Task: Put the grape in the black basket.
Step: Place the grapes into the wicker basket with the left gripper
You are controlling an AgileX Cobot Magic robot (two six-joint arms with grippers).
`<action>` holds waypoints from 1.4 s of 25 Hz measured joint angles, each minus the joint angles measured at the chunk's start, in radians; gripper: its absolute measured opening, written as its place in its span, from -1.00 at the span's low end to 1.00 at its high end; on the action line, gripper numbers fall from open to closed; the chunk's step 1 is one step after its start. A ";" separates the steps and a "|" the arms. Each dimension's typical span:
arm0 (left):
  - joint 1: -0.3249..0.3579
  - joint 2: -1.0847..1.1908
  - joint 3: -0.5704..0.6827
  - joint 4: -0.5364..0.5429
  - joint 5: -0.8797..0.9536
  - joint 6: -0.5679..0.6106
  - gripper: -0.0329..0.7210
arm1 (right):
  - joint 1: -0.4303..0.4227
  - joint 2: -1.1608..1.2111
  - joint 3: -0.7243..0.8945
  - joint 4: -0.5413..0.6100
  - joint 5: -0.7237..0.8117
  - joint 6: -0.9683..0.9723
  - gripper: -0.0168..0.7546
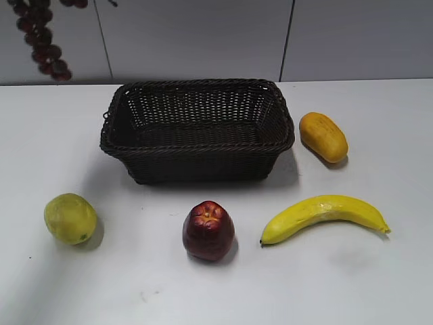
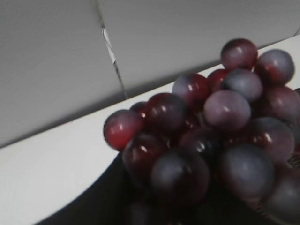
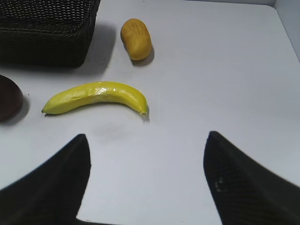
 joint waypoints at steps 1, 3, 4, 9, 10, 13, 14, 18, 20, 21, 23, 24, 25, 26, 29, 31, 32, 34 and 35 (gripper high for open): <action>-0.029 0.000 -0.026 0.000 0.000 0.000 -0.33 | 0.000 0.000 0.000 0.000 0.000 0.000 0.53; -0.080 0.004 -0.062 -0.004 -0.006 0.000 -0.33 | 0.000 0.000 0.000 0.000 0.000 0.000 0.53; -0.106 0.008 -0.070 -0.007 -0.016 0.000 -0.33 | 0.000 0.000 0.000 0.000 0.000 0.000 0.53; -0.210 0.073 -0.080 -0.011 -0.047 0.000 -0.34 | 0.000 0.000 0.000 0.000 0.000 0.000 0.53; -0.222 0.096 -0.080 -0.011 -0.047 0.000 -0.34 | 0.000 0.000 0.000 0.000 0.000 0.000 0.53; -0.255 0.170 -0.080 -0.011 -0.044 0.000 -0.34 | 0.000 0.000 0.000 0.000 0.000 0.000 0.53; -0.262 0.199 -0.080 -0.011 -0.040 0.000 -0.34 | 0.000 0.000 0.000 0.000 0.000 0.000 0.53; -0.278 0.321 -0.080 -0.011 -0.017 0.000 -0.34 | 0.000 0.000 0.000 0.000 0.000 0.000 0.53; -0.285 0.381 -0.080 -0.011 0.005 0.000 -0.34 | 0.000 0.000 0.000 0.001 0.000 0.000 0.53; -0.287 0.413 -0.080 -0.011 0.015 0.000 -0.35 | 0.000 0.000 0.000 0.001 0.000 0.000 0.53; -0.290 0.464 -0.080 -0.011 0.033 0.000 -0.36 | 0.000 0.000 0.000 0.001 0.000 0.000 0.53; -0.291 0.488 -0.080 -0.011 0.045 0.000 -0.36 | 0.000 0.000 0.000 0.001 0.000 0.000 0.53; -0.293 0.508 -0.080 -0.011 0.052 0.000 -0.36 | 0.000 0.000 0.000 0.001 0.000 0.000 0.53; -0.293 0.520 -0.080 -0.011 0.058 -0.001 -0.36 | 0.000 0.000 0.000 0.001 0.000 0.000 0.53; -0.293 0.532 -0.080 -0.010 0.057 -0.001 -0.35 | 0.000 0.000 0.000 0.001 0.000 0.000 0.53; -0.293 0.531 -0.083 -0.010 0.051 -0.001 -0.10 | 0.000 0.000 0.000 0.001 0.000 0.000 0.53; -0.293 0.530 -0.083 -0.010 0.048 -0.001 0.13 | 0.000 0.000 0.000 0.002 0.000 0.000 0.53; -0.293 0.524 -0.083 -0.009 0.050 -0.001 0.57 | 0.000 0.000 0.000 0.002 0.000 0.000 0.53; -0.293 0.517 -0.083 -0.009 0.054 -0.002 0.67 | 0.000 0.000 0.000 0.002 0.000 0.000 0.53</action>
